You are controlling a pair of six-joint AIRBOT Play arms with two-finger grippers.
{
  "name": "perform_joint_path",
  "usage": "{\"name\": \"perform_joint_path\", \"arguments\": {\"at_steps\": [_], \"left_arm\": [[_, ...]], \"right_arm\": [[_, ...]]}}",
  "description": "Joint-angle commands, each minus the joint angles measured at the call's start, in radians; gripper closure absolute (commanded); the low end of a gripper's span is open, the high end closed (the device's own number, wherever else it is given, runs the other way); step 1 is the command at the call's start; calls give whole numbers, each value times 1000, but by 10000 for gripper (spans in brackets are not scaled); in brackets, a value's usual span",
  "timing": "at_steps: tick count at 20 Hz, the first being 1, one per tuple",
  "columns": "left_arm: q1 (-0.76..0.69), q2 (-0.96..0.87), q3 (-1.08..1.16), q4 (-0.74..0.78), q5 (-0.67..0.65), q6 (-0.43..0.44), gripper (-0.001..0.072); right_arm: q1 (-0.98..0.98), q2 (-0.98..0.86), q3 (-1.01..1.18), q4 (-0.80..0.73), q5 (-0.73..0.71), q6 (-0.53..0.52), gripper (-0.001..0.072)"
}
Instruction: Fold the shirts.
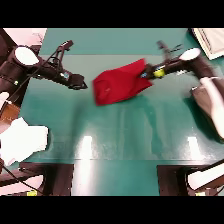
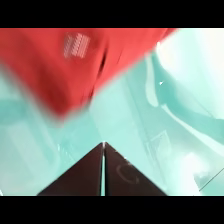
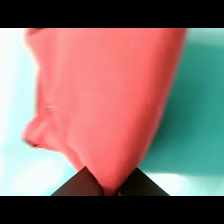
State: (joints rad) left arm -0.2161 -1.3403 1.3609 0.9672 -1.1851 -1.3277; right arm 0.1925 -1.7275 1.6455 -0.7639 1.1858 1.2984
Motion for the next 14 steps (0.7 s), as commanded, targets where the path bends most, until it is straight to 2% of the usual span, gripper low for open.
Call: {"name": "perform_joint_path", "arguments": {"at_steps": [1, 3, 7, 14], "left_arm": [[-92, 0, 0, -2, 102, 0, 684], [-141, 0, 0, -2, 161, 0, 684], [-212, 0, 0, -2, 216, 0, 684], [-223, 0, 0, -6, 227, -8, 684]], "right_arm": [[-232, 141, 2, -110, 14, 22, 699], [-360, 183, 2, -154, 13, 56, 699], [-553, 200, 2, -146, 18, 58, 699], [-682, 207, 92, -145, 35, 58, 699]]}}
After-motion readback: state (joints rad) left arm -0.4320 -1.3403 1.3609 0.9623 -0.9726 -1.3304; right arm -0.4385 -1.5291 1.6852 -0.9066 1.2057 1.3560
